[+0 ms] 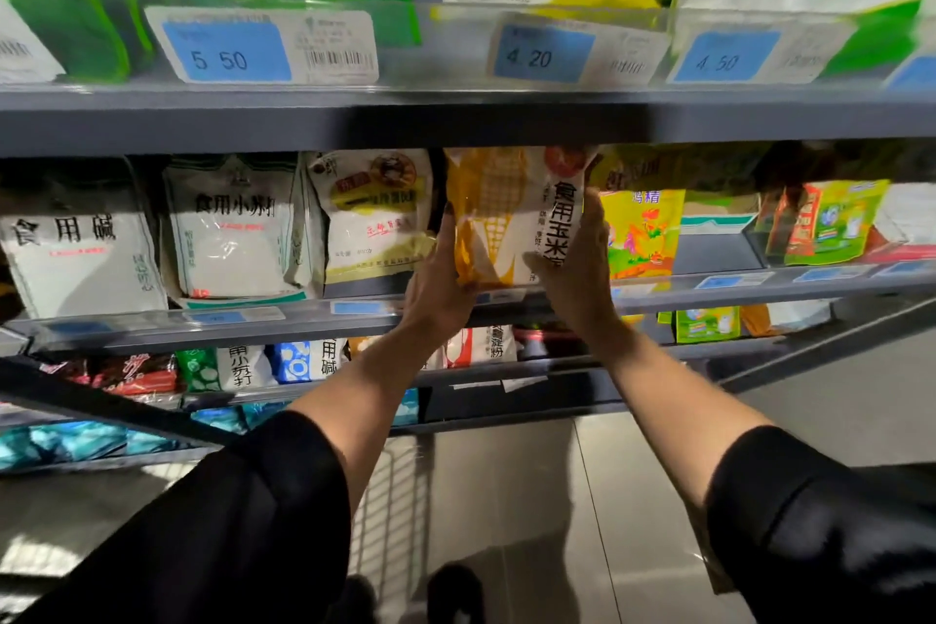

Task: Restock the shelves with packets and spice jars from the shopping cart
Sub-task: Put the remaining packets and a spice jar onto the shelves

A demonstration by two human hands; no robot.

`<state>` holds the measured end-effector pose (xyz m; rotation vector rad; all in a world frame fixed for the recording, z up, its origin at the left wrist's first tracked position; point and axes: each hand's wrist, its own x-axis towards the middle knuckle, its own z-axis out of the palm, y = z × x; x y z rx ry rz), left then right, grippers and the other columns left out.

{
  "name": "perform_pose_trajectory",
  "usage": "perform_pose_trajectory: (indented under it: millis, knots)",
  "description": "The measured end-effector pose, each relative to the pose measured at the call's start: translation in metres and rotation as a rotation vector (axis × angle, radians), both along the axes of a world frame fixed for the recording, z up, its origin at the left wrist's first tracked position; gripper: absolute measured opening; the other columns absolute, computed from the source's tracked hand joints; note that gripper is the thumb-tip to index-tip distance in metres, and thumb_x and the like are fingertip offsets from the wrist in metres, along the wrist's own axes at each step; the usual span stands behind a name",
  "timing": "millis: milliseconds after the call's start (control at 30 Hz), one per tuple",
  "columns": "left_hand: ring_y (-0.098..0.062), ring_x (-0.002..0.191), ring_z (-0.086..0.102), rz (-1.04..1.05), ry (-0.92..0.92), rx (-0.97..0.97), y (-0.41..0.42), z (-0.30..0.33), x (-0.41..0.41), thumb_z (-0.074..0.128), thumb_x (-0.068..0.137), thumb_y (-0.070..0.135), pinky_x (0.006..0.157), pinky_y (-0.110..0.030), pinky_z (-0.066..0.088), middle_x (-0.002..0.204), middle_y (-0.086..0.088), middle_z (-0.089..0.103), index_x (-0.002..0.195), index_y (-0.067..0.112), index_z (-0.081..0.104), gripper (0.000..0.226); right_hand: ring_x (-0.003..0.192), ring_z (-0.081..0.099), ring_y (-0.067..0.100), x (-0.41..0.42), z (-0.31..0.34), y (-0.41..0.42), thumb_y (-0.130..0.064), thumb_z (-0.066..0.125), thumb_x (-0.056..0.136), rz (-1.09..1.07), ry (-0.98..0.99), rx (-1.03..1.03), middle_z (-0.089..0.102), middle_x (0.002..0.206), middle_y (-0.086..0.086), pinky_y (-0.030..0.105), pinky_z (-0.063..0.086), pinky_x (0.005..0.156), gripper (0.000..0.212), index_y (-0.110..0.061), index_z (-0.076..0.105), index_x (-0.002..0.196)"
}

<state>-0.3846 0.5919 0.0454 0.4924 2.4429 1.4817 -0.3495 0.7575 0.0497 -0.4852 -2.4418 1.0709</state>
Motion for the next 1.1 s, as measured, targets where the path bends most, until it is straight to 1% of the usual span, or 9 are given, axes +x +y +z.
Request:
perform_pose_trajectory:
  millis: [100, 200, 367, 500, 600, 767, 867, 967, 1100]
  knots:
    - [-0.026, 0.102, 0.066, 0.033, 0.052, -0.036, 0.006, -0.004, -0.012, 0.075, 0.082, 0.021, 0.081, -0.049, 0.058, 0.119, -0.004, 0.064, 0.150, 0.028, 0.018, 0.089, 0.132, 0.034, 0.027, 0.015, -0.015, -0.004, -0.001, 0.069, 0.078, 0.028, 0.138, 0.282, 0.026, 0.150, 0.013, 0.027, 0.050, 0.084, 0.085, -0.015, 0.023, 0.149]
    - [-0.024, 0.104, 0.066, 0.020, 0.006, 0.030, 0.008, -0.010, -0.020, 0.071, 0.084, 0.009, 0.080, -0.047, 0.059, 0.121, -0.005, 0.062, 0.150, 0.022, 0.027, 0.080, 0.138, 0.031, 0.028, 0.009, -0.019, 0.002, 0.004, 0.068, 0.078, 0.096, 0.075, 0.308, 0.019, 0.156, 0.012, 0.032, 0.051, 0.088, 0.087, -0.020, 0.026, 0.150]
    - [-0.029, 0.114, 0.059, 0.007, 0.023, -0.073, 0.007, -0.012, -0.020, 0.065, 0.082, 0.034, 0.092, -0.050, 0.053, 0.128, -0.009, 0.059, 0.154, 0.026, 0.017, 0.087, 0.132, 0.041, 0.035, -0.003, -0.020, 0.005, -0.003, 0.069, 0.081, 0.116, -0.088, 0.339, 0.023, 0.155, 0.013, 0.044, 0.051, 0.091, 0.083, -0.022, 0.026, 0.149]
    - [-0.015, 0.108, 0.061, -0.007, -0.116, 0.166, -0.005, 0.008, -0.001, 0.055, 0.092, 0.000, 0.087, -0.035, 0.057, 0.123, 0.000, 0.059, 0.146, 0.020, 0.035, 0.060, 0.139, 0.027, 0.037, 0.009, -0.015, -0.011, -0.015, 0.072, 0.080, 0.069, -0.096, 0.357, 0.020, 0.154, 0.019, 0.044, 0.043, 0.102, 0.080, -0.021, 0.029, 0.148]
    - [-0.011, 0.101, 0.063, 0.198, -0.243, 0.323, -0.040, 0.024, 0.025, 0.051, 0.090, -0.014, 0.086, -0.026, 0.054, 0.121, -0.006, 0.060, 0.136, 0.008, 0.045, 0.051, 0.134, 0.034, 0.036, 0.032, -0.003, -0.055, -0.014, 0.071, 0.081, 0.007, 0.012, 0.307, 0.034, 0.145, 0.021, 0.039, 0.039, 0.102, 0.066, -0.009, 0.040, 0.139]
    - [-0.009, 0.081, 0.060, 0.524, -0.184, 0.352, -0.143, 0.049, 0.087, 0.048, 0.092, -0.015, 0.077, -0.021, 0.049, 0.089, -0.005, 0.064, 0.120, 0.007, 0.056, 0.037, 0.093, 0.062, 0.032, 0.043, 0.028, -0.164, -0.007, 0.060, 0.083, 0.576, -0.108, 0.088, 0.064, 0.106, 0.014, 0.035, 0.049, 0.079, 0.024, -0.006, 0.062, 0.107]
    - [-0.001, 0.073, 0.066, 0.701, -0.104, 0.313, -0.224, 0.067, 0.124, 0.052, 0.092, -0.011, 0.079, -0.024, 0.055, 0.086, -0.005, 0.069, 0.114, 0.000, 0.061, 0.026, 0.085, 0.065, 0.026, 0.037, 0.063, -0.246, -0.008, 0.056, 0.085, 0.866, -0.153, 0.066, 0.070, 0.095, 0.012, 0.037, 0.052, 0.078, 0.021, -0.007, 0.067, 0.102]
    - [0.000, 0.070, 0.067, 0.896, -0.042, 0.305, -0.317, 0.099, 0.164, 0.050, 0.091, -0.014, 0.072, -0.020, 0.054, 0.077, 0.008, 0.072, 0.104, 0.007, 0.063, 0.028, 0.072, 0.058, 0.019, 0.042, 0.104, -0.340, -0.006, 0.055, 0.087, 1.061, -0.145, 0.009, 0.066, 0.080, 0.007, 0.037, 0.051, 0.074, 0.018, -0.010, 0.067, 0.100]
    - [-0.001, 0.071, 0.067, 1.191, 0.057, 0.269, -0.420, 0.129, 0.218, 0.050, 0.092, -0.013, 0.072, -0.018, 0.056, 0.088, -0.006, 0.070, 0.114, -0.001, 0.061, 0.028, 0.069, 0.058, 0.016, 0.068, 0.128, -0.449, -0.010, 0.058, 0.087, 1.302, -0.102, 0.002, 0.069, 0.084, 0.006, 0.036, 0.052, 0.069, 0.016, -0.014, 0.066, 0.099]
